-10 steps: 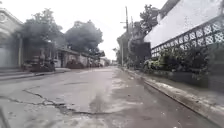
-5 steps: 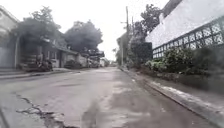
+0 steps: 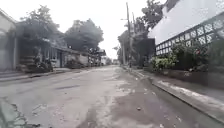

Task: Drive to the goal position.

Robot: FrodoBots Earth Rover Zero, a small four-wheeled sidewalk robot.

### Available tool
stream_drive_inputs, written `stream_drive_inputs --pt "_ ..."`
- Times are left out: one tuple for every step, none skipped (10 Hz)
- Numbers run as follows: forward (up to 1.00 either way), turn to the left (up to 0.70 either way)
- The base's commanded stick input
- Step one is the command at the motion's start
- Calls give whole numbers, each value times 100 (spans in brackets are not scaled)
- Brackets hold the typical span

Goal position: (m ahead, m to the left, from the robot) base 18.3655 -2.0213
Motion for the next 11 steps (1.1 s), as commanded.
stream_drive_inputs --pt "70 0" --pt "70 0" --pt "70 0" --pt "70 0" --pt "70 0" --pt "70 0" --pt "70 0" --pt "70 0" --pt "70 -3" --pt "70 -17" --pt "70 -32"
